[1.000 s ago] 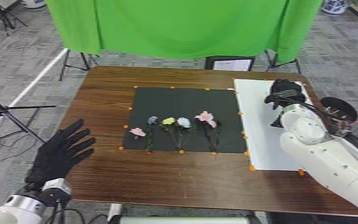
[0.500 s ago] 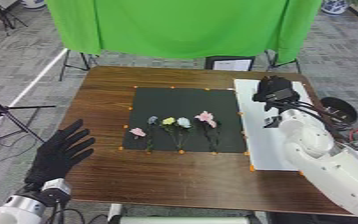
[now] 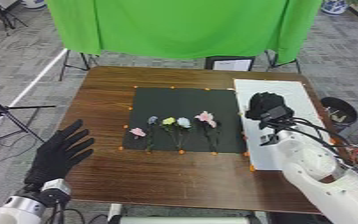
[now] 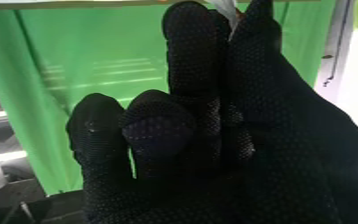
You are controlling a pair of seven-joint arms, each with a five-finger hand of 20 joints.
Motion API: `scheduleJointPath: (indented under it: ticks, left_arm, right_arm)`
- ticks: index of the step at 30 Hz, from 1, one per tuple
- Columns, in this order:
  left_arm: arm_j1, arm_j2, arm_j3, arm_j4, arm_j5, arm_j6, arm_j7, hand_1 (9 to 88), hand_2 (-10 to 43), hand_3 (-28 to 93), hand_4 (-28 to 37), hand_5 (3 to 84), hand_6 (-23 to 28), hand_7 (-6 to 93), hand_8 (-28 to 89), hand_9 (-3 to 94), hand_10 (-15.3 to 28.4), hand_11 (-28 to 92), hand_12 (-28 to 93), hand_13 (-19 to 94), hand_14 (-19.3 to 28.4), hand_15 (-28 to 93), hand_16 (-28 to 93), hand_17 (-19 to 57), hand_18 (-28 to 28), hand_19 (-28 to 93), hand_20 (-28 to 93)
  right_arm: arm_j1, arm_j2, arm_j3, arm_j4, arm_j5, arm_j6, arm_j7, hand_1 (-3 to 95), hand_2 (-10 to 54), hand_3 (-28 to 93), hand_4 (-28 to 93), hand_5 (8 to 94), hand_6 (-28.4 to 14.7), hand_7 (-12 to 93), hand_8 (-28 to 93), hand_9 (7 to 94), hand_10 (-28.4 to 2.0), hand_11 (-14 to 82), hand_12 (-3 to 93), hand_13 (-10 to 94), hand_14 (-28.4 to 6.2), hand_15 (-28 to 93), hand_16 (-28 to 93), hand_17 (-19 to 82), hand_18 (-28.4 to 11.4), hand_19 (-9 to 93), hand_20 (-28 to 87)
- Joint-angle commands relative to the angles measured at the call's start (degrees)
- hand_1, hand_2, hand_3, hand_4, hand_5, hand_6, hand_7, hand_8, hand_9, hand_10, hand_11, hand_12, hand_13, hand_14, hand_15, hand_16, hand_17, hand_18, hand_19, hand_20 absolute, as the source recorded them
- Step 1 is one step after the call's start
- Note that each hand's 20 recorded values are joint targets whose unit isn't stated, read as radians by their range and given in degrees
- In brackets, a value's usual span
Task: Arrange flowers
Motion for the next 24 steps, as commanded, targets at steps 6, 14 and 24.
scheduleJointPath:
  ticks: [6, 14, 24]
  left_arm:
    - [0.57, -0.43, -0.05, -0.04, 0.16, -0.28, -0.47, 22.0, -1.4, 67, -28.3, 25.0, 3.0, 17.8, -11, 23.1, 11.5, 14, 19, 18, 16.1, 24, 1, -11.9, 23.4, 38, 8]
    - [0.34, -0.06, -0.04, 0.03, 0.15, -0.54, -0.7, 22.1, -1.3, 67, -28.3, 25.0, 3.0, 17.7, -10, 23.1, 11.5, 14, 19, 18, 16.1, 24, 1, -11.9, 23.4, 38, 8]
    - [0.58, 0.23, -0.39, 0.03, 0.09, -0.69, -0.82, 22.1, -1.4, 67, -28.3, 25.0, 3.0, 17.7, -10, 23.1, 11.5, 14, 19, 18, 16.1, 24, 1, -11.9, 23.4, 38, 8]
  right_arm:
    - [-4.45, -0.37, 0.73, -5.38, -1.58, -0.66, -3.15, 46.1, -8.2, 82, -28, 76.5, 4.2, 36, -1, 90.1, -5.0, 17.9, 32.8, 77, -5.0, 75, 30, 41, -19.5, 93, 57]
    - [-5.12, 0.19, -0.57, -4.34, -2.96, -1.15, -3.04, 45.6, -8.5, 82, -28, 76.2, 4.2, 36, -1, 89.9, -4.9, 17.5, 33.1, 77, -4.9, 76, 30, 41, -19.3, 93, 57]
    - [-7.46, 0.51, 0.68, -5.43, -3.24, -3.81, -3.77, 38.7, -9.5, 79, -28, 71.5, 3.3, 38, -2, 85.0, -6.0, 21.6, 28.2, 74, -5.1, 76, 31, 39, -19.0, 93, 56]
